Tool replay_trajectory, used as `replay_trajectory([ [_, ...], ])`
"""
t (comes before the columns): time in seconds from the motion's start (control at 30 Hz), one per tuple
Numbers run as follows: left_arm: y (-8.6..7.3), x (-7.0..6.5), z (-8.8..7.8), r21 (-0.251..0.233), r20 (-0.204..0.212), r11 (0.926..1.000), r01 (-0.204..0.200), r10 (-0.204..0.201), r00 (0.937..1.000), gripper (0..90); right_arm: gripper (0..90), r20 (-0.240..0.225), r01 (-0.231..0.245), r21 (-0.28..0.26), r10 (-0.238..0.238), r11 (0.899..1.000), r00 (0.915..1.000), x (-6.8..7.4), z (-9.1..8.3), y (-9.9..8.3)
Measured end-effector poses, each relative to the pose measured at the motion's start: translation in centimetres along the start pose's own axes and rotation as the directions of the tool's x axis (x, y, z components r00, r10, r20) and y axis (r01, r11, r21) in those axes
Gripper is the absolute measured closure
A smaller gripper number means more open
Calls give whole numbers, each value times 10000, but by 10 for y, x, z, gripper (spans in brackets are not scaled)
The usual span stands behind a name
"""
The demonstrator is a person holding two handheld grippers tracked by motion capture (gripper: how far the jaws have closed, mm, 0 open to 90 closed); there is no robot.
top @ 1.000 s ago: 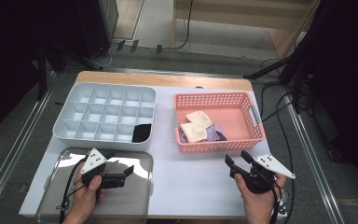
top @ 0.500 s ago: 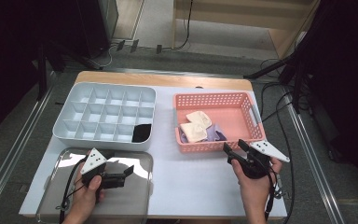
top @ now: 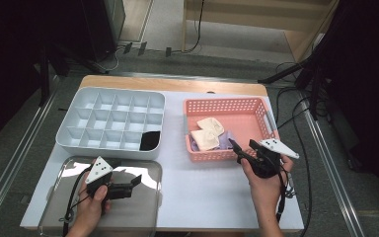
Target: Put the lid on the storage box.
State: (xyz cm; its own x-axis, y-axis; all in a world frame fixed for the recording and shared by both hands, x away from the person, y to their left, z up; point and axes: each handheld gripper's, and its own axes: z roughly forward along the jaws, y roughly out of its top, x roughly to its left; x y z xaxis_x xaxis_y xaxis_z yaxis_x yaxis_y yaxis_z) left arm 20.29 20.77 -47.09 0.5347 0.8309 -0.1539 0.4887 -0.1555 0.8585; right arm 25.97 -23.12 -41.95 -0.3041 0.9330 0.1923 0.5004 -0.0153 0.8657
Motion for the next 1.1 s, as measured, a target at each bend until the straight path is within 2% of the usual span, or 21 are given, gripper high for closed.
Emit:
replay_trajectory([
  [0.23, 0, 0, 0, -11, 1, 10000, -15, 15, 10000, 68, 391, 17, 202, 129, -202, 9997, 9998, 4, 13, 5],
  [0.4, 0, 0, 0, -3, 12, 10000, -23, 23, 10000, 67, 413, -21, 70, 247, -70, 9997, 10000, 1, 22, 9],
  [0.7, 0, 0, 0, -16, 42, 10000, 0, 0, 10000, 68, 422, 128, 100, 583, -107, 9982, 9999, 0, 35, 16],
  [1.1, 0, 0, 0, -8, 51, 10000, -1, 1, 10000, 68, 417, 290, 114, 953, -142, 9954, 9995, 3, 54, 20],
])
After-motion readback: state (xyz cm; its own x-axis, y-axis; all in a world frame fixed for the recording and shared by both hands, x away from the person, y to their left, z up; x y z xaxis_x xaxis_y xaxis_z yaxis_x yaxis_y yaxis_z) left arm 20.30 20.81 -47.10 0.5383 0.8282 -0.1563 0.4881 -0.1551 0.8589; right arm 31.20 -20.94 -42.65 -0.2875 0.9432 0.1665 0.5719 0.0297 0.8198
